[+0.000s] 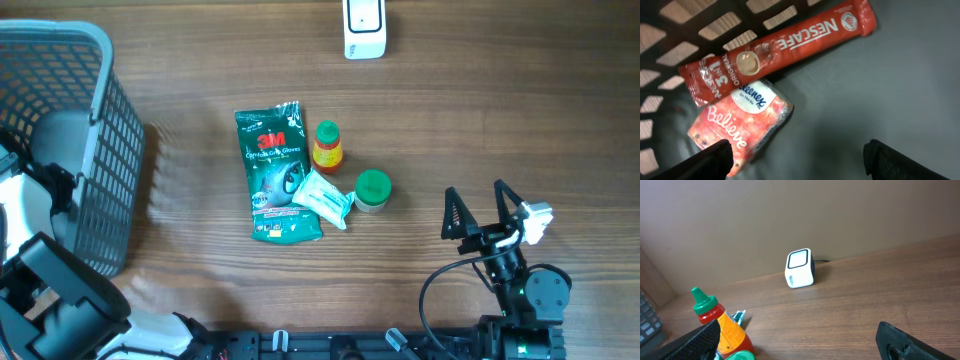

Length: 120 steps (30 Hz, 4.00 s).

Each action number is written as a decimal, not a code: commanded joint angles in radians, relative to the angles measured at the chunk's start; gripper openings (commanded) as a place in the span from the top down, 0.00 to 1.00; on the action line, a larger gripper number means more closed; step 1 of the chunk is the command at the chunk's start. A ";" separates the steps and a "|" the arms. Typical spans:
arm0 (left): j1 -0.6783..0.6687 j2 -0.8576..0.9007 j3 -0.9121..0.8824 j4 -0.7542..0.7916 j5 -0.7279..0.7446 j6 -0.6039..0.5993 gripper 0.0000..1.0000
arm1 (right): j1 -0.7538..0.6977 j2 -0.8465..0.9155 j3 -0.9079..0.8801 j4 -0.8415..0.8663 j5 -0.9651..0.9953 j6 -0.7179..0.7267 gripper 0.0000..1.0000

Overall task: Scan the item barcode
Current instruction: 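Reach the left gripper into the basket and grasp the red tissue pack, then lift the red tissue pack out and place it right of the jar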

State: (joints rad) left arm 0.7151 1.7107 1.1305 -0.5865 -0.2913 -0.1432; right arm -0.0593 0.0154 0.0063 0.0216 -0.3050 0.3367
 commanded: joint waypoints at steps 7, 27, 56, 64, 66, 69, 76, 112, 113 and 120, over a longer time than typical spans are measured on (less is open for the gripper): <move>0.002 0.119 -0.007 -0.026 -0.144 0.166 0.18 | 0.005 -0.008 -0.001 0.002 0.014 0.006 0.00; 0.114 0.119 -0.033 -0.042 -0.067 0.105 0.70 | 0.005 -0.008 -0.001 0.002 0.014 0.006 0.01; -0.307 -0.491 0.022 0.007 0.399 -0.652 0.96 | 0.005 -0.008 -0.001 0.002 0.014 0.006 0.00; -0.354 -0.630 0.022 0.034 0.375 -0.650 0.96 | 0.005 -0.008 -0.001 0.002 0.014 0.006 0.00; -0.354 -0.648 0.022 0.039 0.376 -0.650 0.96 | 0.005 -0.008 -0.001 0.002 0.014 0.007 0.00; -0.354 -0.685 0.022 0.057 0.376 -0.650 0.96 | 0.005 -0.008 -0.001 0.002 0.014 0.006 0.00; -0.354 -0.811 0.022 0.140 0.409 -0.649 0.96 | 0.005 -0.008 -0.001 0.002 0.014 0.006 0.00; -1.727 -0.240 0.012 0.039 0.320 -0.367 0.96 | 0.005 -0.008 -0.001 0.002 0.014 0.006 0.00; -1.733 -0.231 0.012 0.074 0.314 -0.367 0.96 | 0.005 -0.008 -0.001 0.002 0.014 0.006 0.00; -1.688 -0.101 0.012 0.278 0.302 -0.473 0.96 | 0.005 -0.008 -0.001 0.002 0.014 0.006 0.00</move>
State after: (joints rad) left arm -1.0042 1.5394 1.1408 -0.3737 0.0235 -0.5461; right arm -0.0593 0.0154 0.0063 0.0219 -0.3046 0.3367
